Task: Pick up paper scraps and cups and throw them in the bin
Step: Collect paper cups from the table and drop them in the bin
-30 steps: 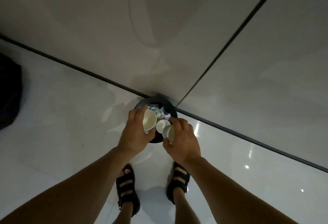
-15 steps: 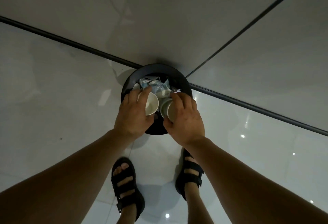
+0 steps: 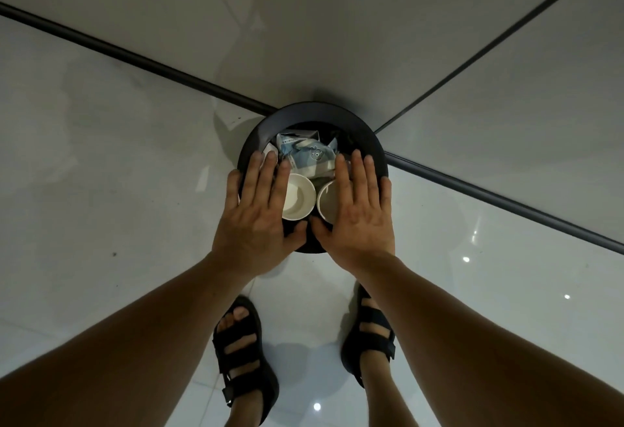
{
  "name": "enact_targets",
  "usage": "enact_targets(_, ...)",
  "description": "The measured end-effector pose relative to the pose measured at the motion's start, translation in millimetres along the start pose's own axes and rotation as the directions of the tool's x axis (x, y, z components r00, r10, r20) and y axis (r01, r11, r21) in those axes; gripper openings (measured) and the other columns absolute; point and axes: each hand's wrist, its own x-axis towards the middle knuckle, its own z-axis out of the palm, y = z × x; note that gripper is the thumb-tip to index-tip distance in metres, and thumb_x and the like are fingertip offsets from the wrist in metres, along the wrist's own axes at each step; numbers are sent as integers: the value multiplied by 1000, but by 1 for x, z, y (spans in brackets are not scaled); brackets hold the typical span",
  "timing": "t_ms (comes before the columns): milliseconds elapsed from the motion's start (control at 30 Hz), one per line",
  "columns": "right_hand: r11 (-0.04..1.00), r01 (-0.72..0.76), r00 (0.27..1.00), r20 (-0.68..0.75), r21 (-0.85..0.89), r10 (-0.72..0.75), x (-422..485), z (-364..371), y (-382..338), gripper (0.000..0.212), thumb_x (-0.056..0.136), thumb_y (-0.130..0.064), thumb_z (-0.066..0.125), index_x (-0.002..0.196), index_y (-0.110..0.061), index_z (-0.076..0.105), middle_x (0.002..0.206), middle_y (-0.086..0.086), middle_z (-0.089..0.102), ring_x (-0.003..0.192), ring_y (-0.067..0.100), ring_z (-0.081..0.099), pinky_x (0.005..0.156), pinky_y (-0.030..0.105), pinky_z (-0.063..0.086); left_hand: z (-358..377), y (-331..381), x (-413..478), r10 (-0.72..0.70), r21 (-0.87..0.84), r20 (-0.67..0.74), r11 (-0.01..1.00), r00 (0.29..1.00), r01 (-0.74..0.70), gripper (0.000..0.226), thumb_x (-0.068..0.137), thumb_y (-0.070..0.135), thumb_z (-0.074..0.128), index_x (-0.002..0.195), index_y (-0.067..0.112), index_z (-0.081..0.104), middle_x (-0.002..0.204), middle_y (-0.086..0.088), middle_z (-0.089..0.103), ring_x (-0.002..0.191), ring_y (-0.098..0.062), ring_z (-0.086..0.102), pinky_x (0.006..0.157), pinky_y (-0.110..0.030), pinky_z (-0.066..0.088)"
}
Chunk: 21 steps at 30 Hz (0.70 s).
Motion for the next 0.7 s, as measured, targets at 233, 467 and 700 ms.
enact_targets(233,995,-41,999,31,91,39,-15,-33,5,106,79,-63,59,154,-29,-8,164,0,-10,148,19,-22,119,45,-5,-44,1,-15,-27,-28,49,999,998,28,83,89,59,43,147,1,30,155,-22,23,145,-37,15,114,-59,18)
enact_targets(467,978,-133,989,83,160,121,-64,-118,-3,105,80,-72,50,151,-34,-16,163,-3,-13,146,17,-25,119,44,-5,-147,27,-23,-148,3,208,989,967,150,98,79,73,28,153,18,-5,161,-7,-8,147,-26,-15,116,-52,4)
enact_targets(700,961,-226,970,125,161,207,-121,-258,-5,96,86,-73,41,153,-31,-12,162,-2,-18,145,19,-27,117,44,-8,-296,99,-13,-50,5,136,999,989,49,90,86,65,43,153,15,12,161,-9,8,148,-29,0,115,-53,14)
